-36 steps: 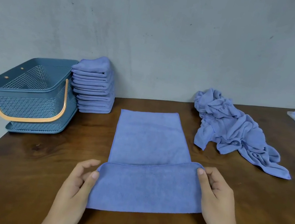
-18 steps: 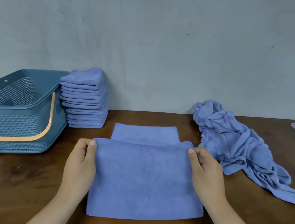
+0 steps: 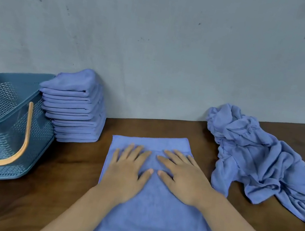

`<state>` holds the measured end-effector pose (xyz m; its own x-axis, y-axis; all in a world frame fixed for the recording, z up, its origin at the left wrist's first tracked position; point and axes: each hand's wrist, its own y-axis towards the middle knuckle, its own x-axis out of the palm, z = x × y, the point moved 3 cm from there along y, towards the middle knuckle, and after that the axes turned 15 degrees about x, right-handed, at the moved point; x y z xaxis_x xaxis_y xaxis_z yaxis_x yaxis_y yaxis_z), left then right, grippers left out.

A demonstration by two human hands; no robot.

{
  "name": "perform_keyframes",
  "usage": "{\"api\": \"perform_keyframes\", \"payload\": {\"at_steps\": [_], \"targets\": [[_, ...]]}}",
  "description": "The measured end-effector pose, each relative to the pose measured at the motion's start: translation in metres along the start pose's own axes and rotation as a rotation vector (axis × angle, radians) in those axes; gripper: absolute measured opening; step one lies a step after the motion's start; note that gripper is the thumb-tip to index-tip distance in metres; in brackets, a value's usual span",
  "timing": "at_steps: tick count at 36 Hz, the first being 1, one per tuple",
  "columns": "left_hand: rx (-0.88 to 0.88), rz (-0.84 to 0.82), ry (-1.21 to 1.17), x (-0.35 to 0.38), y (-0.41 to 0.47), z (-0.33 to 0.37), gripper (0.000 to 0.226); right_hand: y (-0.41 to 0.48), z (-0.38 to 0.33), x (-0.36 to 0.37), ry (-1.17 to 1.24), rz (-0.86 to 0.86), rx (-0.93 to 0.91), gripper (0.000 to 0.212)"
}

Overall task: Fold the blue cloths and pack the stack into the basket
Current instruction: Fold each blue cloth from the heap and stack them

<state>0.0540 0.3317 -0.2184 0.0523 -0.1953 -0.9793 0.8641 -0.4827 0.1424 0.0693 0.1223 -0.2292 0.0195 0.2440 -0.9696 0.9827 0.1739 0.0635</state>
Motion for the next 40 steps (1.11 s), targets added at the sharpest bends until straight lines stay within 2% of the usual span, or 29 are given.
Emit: {"api": "perform_keyframes", "payload": {"at_steps": [2,6,11,18,22,24,28,34,40], "targets": [[-0.01,-0.13,-0.038,0.012,-0.002,-0.003,0.073,-0.002,0.003,0.002,-0.025,-0.124,0.012,0.064],[-0.007,-0.187,-0.001,0.013,-0.015,-0.002,0.073,-0.015,0.004,-0.002,-0.081,-0.184,0.016,0.068],[-0.002,-0.182,0.003,0.007,-0.044,0.014,0.082,-0.047,-0.005,-0.004,-0.107,-0.197,-0.01,0.072],[-0.007,-0.19,-0.018,0.002,-0.093,0.045,0.084,-0.102,-0.017,-0.008,-0.117,-0.195,-0.038,0.074],[-0.018,-0.219,-0.029,0.001,-0.102,0.051,0.086,-0.115,-0.022,-0.011,-0.11,-0.222,-0.023,0.074],[-0.015,-0.235,-0.031,-0.005,-0.098,0.052,0.081,-0.111,-0.026,-0.019,-0.105,-0.184,-0.02,0.074],[0.035,-0.116,-0.025,-0.021,-0.073,0.034,0.071,-0.077,-0.033,-0.031,-0.09,-0.046,-0.04,0.069],[-0.035,-0.21,-0.113,-0.015,-0.069,-0.021,0.065,-0.038,-0.009,-0.013,-0.036,-0.257,-0.04,0.067],[-0.097,-0.192,-0.161,-0.016,-0.079,-0.063,0.061,-0.036,0.015,-0.015,0.027,-0.222,0.048,0.06]]}}
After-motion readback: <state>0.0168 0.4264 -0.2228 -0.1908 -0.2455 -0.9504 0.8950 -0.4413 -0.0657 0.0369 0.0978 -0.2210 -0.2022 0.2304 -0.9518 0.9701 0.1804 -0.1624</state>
